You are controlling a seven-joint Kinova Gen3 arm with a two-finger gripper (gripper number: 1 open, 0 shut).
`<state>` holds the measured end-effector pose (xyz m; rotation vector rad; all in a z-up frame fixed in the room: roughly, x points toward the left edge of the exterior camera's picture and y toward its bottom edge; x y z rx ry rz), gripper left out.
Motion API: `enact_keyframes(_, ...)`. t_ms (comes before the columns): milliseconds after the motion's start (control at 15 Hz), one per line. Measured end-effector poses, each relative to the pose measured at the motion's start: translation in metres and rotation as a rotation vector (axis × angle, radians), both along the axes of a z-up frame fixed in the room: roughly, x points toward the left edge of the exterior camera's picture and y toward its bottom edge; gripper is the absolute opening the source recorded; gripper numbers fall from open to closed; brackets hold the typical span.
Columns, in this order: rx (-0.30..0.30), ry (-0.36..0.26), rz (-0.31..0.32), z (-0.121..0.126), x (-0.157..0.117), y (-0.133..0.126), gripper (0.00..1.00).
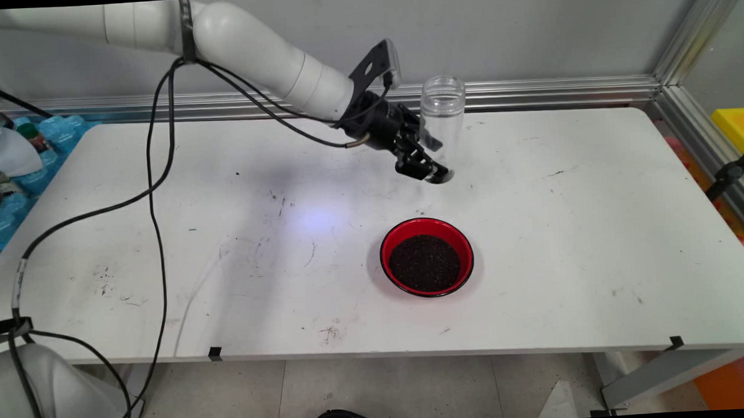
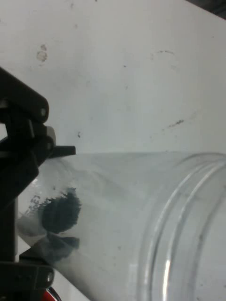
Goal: Pour the black seasoning powder in the red bowl, then place the picked object on the table
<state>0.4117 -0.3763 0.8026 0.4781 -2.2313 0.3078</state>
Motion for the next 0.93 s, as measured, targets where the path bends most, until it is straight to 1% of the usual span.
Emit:
enact_keyframes(533, -0.002, -0.009, -0.003, -0.036, 0.009, -0.006, 0.0)
enact_keyframes(933, -0.003, -0.019, -0.014, -0.053, 0.013, -0.009, 0.0)
